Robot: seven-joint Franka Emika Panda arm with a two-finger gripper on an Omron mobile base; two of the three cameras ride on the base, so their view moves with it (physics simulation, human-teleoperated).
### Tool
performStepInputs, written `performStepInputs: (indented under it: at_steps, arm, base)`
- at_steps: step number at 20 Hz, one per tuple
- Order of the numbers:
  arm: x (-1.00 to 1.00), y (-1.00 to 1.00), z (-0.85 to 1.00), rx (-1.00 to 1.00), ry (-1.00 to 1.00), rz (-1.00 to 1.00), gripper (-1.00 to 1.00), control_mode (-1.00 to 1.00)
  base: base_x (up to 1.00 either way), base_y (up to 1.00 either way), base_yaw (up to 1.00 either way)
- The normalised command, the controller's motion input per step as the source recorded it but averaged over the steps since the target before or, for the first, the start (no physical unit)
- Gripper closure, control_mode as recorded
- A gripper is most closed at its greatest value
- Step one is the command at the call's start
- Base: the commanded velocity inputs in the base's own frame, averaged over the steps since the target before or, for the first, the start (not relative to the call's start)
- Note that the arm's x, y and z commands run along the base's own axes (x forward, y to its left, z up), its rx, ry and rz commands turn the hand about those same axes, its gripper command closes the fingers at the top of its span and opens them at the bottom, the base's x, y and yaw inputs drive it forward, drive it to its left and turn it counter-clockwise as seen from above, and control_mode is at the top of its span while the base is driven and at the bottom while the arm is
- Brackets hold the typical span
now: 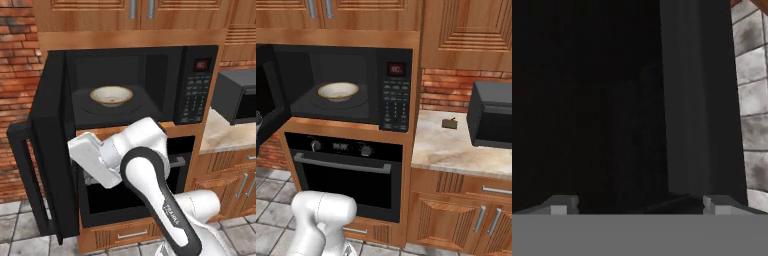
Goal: Open the microwave door.
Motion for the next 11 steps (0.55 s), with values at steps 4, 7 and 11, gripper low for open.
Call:
performStepInputs:
  at_steps: [4,7,11]
  arm:
    - [0.0,0.12,-0.02,0.02,0.0,0.0,-1.0,-1.0]
    - [0.0,0.0,0.0,0.0,0.0,0.0,-1.0,-1.0]
    - [0.25,0.21,-0.01,-0.05,0.01,0.01,-1.0,-1.0]
  base:
    - [0.0,0.0,0.0]
    - [0.0,0.0,0.0]
    - [0.0,0.0,0.0]
